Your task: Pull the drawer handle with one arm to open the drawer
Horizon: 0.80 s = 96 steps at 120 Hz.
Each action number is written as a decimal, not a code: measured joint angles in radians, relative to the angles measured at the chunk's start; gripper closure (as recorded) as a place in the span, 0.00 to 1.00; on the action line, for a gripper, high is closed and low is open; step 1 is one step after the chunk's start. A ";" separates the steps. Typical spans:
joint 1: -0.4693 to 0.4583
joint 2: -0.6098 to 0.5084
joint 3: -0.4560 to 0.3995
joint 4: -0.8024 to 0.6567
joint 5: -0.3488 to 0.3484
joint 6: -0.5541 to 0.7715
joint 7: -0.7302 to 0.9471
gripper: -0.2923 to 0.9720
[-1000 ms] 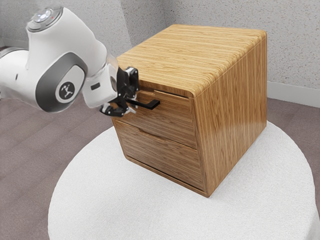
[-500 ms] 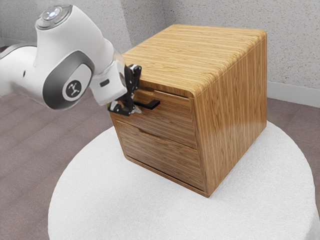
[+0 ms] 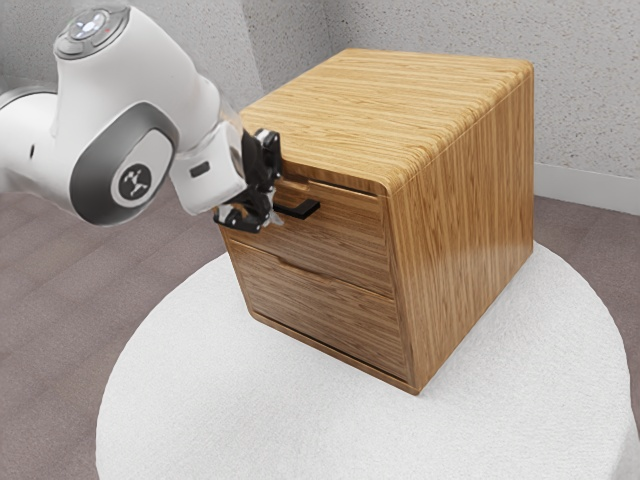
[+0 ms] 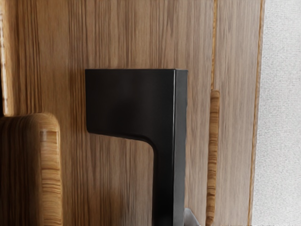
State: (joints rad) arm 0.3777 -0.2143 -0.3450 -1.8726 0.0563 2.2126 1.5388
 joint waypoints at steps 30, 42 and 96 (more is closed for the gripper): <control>0.000 -0.015 0.001 -0.010 -0.009 -0.045 0.032 0.63; -0.001 -0.029 0.001 -0.021 -0.009 -0.060 0.040 0.62; 0.005 -0.134 0.003 -0.118 -0.014 -0.024 0.066 0.69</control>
State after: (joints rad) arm 0.3830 -0.3483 -0.3422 -1.9907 0.0419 2.1885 1.6050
